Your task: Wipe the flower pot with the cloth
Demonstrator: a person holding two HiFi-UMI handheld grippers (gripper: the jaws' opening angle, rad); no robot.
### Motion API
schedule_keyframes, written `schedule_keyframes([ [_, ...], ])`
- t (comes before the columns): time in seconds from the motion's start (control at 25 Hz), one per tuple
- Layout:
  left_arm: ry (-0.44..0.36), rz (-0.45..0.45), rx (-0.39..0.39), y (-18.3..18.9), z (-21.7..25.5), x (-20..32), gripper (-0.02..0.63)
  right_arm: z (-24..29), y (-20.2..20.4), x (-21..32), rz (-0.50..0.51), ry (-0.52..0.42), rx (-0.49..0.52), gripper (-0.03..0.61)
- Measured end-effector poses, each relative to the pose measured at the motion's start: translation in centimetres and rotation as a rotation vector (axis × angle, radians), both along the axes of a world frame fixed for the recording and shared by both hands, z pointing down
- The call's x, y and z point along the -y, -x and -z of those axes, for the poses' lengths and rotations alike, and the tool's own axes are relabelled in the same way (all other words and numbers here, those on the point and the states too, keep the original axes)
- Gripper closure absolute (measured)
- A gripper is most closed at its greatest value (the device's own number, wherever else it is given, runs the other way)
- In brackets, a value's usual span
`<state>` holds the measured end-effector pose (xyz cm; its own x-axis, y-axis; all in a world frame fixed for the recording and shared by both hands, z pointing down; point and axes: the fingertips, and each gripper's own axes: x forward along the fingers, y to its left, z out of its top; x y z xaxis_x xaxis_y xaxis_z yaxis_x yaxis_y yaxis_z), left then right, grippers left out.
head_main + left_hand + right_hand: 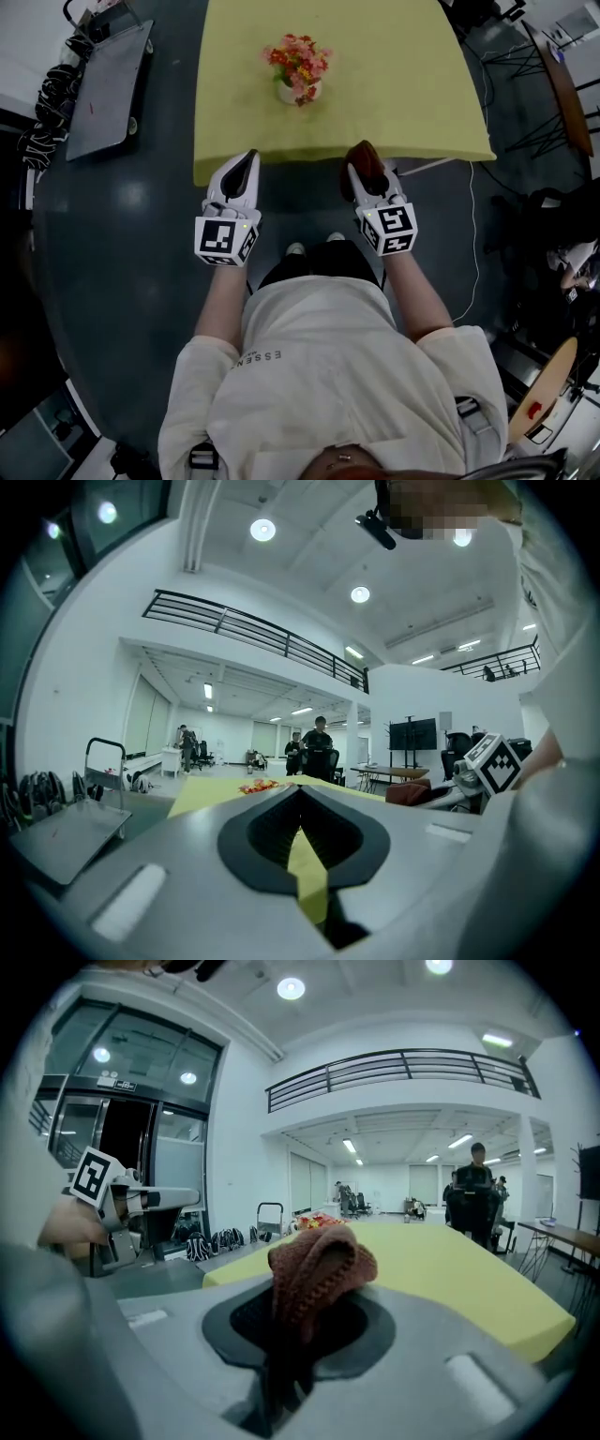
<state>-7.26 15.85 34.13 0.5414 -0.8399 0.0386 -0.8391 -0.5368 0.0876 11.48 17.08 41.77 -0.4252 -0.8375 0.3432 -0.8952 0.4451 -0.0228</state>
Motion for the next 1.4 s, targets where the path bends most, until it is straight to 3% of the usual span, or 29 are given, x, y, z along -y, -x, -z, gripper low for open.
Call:
schedule_keyframes([
  [0.2, 0.038, 0.032, -0.012, 0.8, -0.7, -0.2, 0.598, -0.3, 0.2, -0.7, -0.029, 0.047, 0.033, 0.520],
  [0.6, 0.034, 0.017, 0.001, 0.0, -0.4, -0.5, 0.598, 1.3, 0.6, -0.2, 0.004, -0.016, -0.006, 0.522],
  [1.04, 0.026, 0.017, 0.042, -0.6, -0.8, -0.3, 0.598, 1.5, -0.1, -0.3, 0.005, -0.033, -0.046, 0.522],
  [1.4, 0.044, 0.016, 0.024, -0.7, -1.2, -0.1, 0.598, 1.2, 0.2, 0.0, 0.004, -0.025, -0.052, 0.522],
])
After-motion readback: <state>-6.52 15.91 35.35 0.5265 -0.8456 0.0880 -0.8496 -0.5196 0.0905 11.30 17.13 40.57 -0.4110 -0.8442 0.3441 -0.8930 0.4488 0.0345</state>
